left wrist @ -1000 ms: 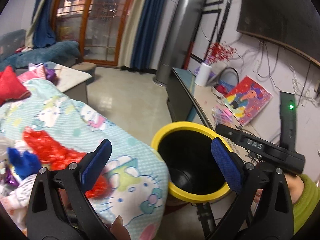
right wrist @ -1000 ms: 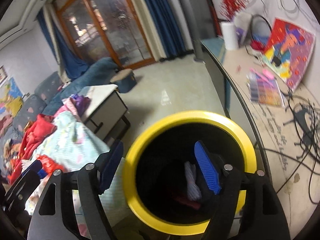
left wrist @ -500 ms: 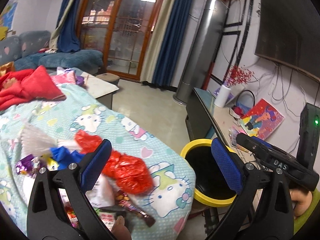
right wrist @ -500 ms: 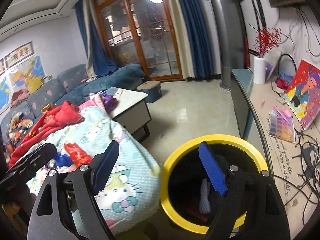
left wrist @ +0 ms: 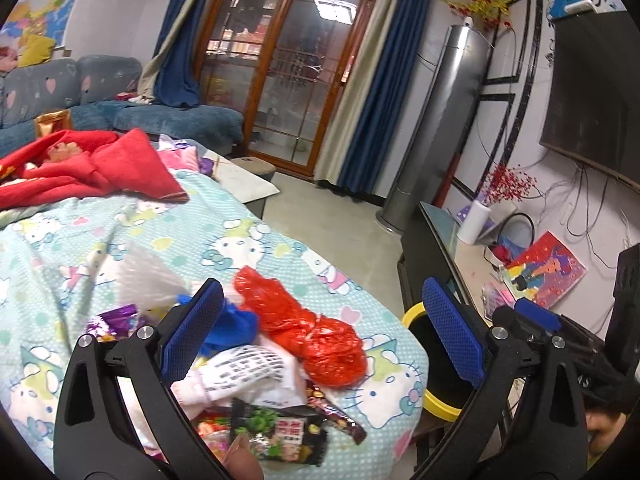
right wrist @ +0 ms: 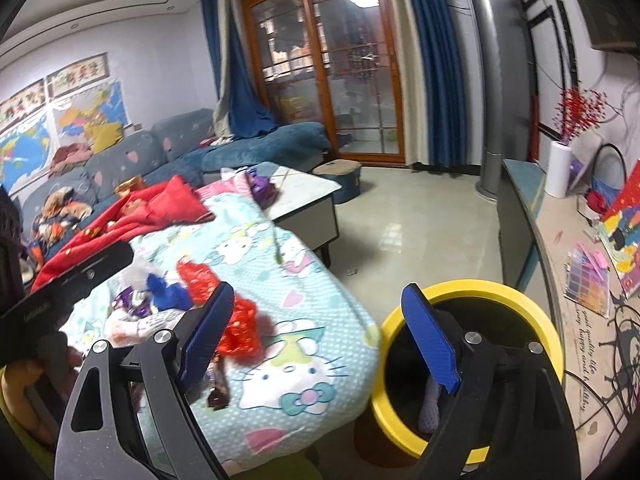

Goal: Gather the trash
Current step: 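Move both tools back over the trash on the bed, then grasp the red plastic bag with the right tool while the left tool grasps the white bag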

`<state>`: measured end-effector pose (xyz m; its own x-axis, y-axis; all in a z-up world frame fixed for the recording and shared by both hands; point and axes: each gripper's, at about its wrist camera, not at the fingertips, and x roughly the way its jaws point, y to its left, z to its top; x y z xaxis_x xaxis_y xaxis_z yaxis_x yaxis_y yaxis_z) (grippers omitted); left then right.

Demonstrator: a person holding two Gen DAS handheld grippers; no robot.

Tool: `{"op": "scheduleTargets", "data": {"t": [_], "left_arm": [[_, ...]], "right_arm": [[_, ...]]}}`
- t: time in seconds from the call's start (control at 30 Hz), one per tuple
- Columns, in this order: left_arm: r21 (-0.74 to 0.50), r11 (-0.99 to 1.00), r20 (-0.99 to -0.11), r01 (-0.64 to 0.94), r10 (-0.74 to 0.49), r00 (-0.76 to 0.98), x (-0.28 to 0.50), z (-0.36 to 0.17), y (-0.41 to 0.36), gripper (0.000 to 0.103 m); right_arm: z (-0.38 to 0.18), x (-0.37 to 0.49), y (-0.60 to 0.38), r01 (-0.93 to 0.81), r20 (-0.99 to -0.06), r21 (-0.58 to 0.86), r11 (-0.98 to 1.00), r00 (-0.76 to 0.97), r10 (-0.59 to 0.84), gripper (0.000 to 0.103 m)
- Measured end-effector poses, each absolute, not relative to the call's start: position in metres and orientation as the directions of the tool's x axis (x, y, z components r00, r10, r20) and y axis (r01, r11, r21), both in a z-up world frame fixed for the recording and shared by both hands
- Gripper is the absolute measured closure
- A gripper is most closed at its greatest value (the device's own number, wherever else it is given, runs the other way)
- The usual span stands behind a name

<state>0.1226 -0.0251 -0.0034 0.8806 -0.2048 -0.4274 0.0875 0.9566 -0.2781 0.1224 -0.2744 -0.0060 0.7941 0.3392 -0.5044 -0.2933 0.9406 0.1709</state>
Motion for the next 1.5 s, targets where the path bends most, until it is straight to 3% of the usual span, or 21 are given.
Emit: {"op": "scheduleTargets", "data": {"t": [0.47, 0.9, 1.2, 1.5], "left_arm": [[-0.292, 0.957, -0.417, -0.004, -0.123, 0.900, 0.107, -0.005, 0.017, 0.011], [-0.319, 0.941, -0.459, -0.109, -0.053, 0.887, 0.094, -0.023, 0.069, 0.011], [-0.425, 0.900, -0.562, -0.098, -0.178, 0.808, 0.098, -0.065, 0.091, 0.011], [-0.538, 0.841, -0.572, -0.055, -0.316, 0.757, 0.104, -0.091, 0.093, 0.016]], "right_arm": [[-0.007, 0.111, -0.210, -0.457, -0.511, 0.088, 0.885, 0.742, 0.434, 0.019], [-0.023, 0.141, -0.173, -0.505, -0.578, 0.088, 0.859, 0.676, 0.457, 0.018], [-0.048, 0.178, -0.150, -0.494, -0.646, 0.101, 0.864, 0.627, 0.435, 0.018], [-0.075, 0.194, -0.152, -0.473, -0.694, 0.141, 0.870, 0.580, 0.427, 0.019]]}}
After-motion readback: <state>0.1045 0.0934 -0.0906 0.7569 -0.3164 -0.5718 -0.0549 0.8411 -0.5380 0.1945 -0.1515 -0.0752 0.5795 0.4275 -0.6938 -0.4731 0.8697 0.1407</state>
